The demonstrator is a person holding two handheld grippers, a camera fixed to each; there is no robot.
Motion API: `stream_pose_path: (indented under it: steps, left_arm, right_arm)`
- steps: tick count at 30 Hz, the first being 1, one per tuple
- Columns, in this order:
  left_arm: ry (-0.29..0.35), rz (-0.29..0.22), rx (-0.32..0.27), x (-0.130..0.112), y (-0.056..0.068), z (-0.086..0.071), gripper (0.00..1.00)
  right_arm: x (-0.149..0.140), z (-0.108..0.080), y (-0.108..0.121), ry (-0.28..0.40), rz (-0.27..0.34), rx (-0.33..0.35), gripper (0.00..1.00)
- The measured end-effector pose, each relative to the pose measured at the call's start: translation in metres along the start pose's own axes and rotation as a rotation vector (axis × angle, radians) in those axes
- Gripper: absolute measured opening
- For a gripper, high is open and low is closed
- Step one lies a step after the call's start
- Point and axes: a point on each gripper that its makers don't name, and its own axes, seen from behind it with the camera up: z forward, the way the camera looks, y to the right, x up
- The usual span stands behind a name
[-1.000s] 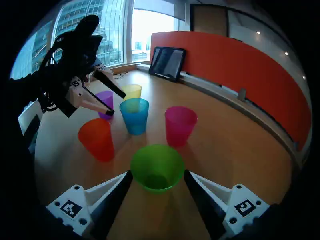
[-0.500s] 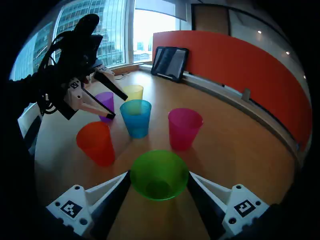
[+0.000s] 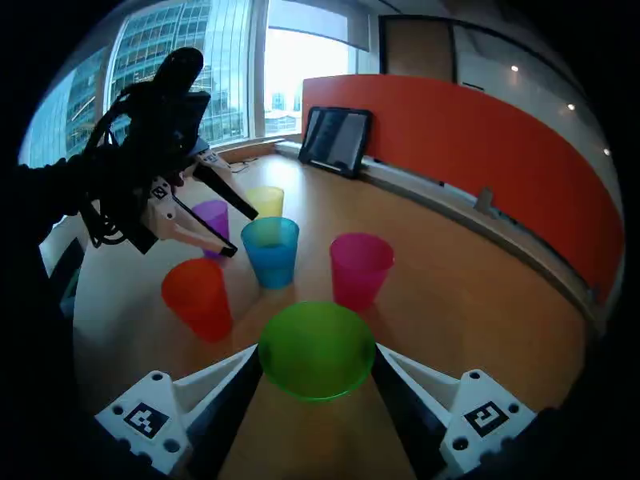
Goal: Pour water
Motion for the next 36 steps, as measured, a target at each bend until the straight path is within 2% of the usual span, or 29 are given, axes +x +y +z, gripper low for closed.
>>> stream_pose_path:
  steps: [11, 21, 36]
  left_arm:
    - [-0.006, 0.000, -0.002, 0.001, 0.001, 0.011, 0.99]
    - [-0.006, -0.017, 0.007, 0.003, -0.005, 0.023, 0.99]
    - [0.007, -0.038, -0.002, 0.010, -0.002, 0.037, 0.99]
  right_arm:
    - [0.013, -0.025, 0.009, 0.050, 0.001, -0.029, 0.93]
    - [0.018, -0.045, 0.020, 0.076, 0.008, -0.061, 0.93]
    - [0.026, -0.059, 0.025, 0.098, 0.010, -0.086, 0.93]
